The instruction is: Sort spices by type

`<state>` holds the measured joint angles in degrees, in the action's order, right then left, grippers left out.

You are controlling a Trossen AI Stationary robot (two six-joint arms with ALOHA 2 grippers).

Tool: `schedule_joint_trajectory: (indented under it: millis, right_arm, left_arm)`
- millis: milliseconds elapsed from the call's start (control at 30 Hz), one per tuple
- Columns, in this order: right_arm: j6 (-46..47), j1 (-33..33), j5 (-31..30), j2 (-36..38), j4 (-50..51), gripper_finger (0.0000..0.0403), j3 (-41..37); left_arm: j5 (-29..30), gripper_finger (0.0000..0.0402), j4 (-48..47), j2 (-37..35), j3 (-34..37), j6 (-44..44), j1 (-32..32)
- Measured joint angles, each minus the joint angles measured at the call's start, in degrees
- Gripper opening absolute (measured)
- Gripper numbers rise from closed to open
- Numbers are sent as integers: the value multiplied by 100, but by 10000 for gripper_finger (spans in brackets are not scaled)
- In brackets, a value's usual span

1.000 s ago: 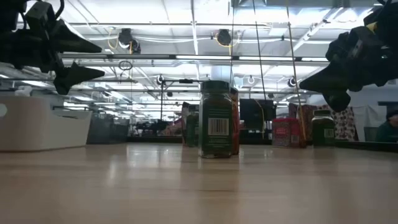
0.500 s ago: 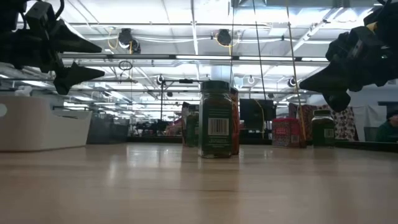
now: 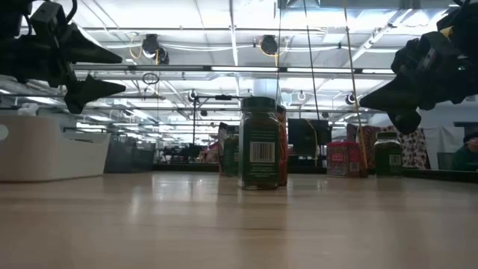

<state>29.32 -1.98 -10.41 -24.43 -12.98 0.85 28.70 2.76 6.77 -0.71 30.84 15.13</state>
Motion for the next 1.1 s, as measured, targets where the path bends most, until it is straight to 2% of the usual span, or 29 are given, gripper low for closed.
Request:
schedule_joint_trajectory:
  millis: [833,967,1100]
  right_arm:
    - [-33,0,-8,0,-12,0,-1]
    - [173,3,-490,3,-47,0,-1]
    - [330,2,-436,-17,-336,0,-1]
  left_arm:
    - [1,303,-1,0,2,-1,0]
    - [-1,303,-1,2,1,1,-1]
    - [1,303,0,2,0,-1,0]
